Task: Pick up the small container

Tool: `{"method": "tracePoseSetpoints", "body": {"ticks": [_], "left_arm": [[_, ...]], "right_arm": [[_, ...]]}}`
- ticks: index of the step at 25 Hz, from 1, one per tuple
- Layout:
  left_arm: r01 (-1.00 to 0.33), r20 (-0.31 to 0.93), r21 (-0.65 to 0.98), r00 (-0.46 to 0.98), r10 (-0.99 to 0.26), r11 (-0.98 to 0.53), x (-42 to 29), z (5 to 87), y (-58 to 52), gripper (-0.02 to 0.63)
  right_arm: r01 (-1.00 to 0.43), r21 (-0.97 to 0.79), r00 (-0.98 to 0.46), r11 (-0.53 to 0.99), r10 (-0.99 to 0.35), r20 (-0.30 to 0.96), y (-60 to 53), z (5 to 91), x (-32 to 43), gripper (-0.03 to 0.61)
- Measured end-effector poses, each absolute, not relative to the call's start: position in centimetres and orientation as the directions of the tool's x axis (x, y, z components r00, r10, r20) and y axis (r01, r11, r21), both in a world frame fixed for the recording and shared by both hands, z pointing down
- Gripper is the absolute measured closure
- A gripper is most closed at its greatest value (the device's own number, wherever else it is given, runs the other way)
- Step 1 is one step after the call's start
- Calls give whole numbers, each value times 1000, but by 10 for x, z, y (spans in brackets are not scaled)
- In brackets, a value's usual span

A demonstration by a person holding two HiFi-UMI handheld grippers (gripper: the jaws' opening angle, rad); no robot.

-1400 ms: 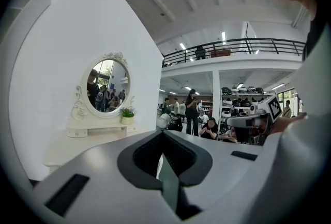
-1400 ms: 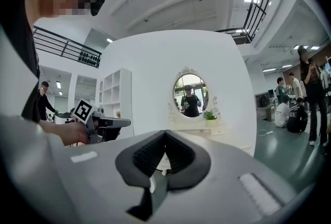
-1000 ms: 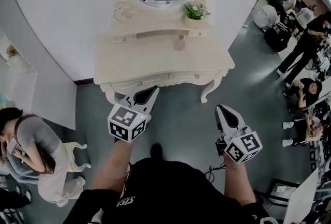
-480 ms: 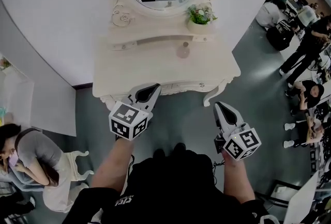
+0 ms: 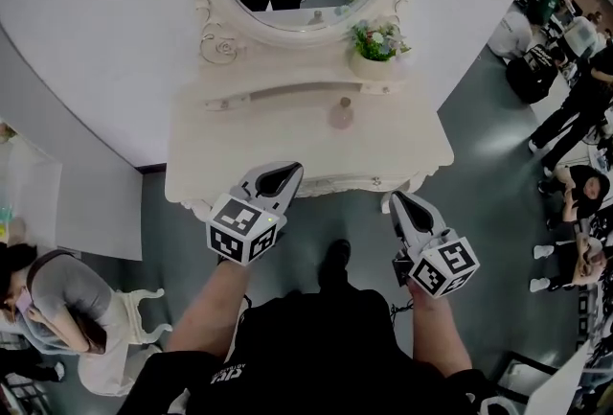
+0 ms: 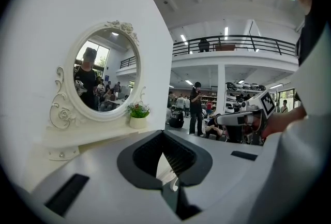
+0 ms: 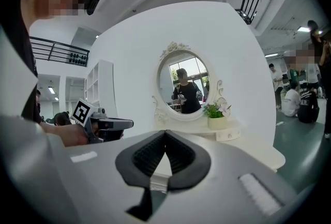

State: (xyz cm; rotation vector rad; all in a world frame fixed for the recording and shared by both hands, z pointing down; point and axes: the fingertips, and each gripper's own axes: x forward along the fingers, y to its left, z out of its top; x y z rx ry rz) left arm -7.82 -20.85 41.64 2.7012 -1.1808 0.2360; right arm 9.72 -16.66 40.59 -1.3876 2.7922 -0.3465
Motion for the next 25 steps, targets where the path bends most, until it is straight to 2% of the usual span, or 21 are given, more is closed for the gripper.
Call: {"method": "tracePoseSetpoints", "body": {"ticks": [16,20,25], "left_arm": [[-801,308,91,587,-748,-592,4,434,-367,608],[-804,319,101,584,-747,-586,14,446,-389,547],[-786,325,120,608,-724,-606,19,466,-415,501]], "right_arm": [[-692,-255,-713,676,-696,91,-349,412,169,568],[-679,-262,-725,685,-681,99,-375,418,173,568],[-675,-275,-730,684,-674,114,-392,423,166,568]]}}
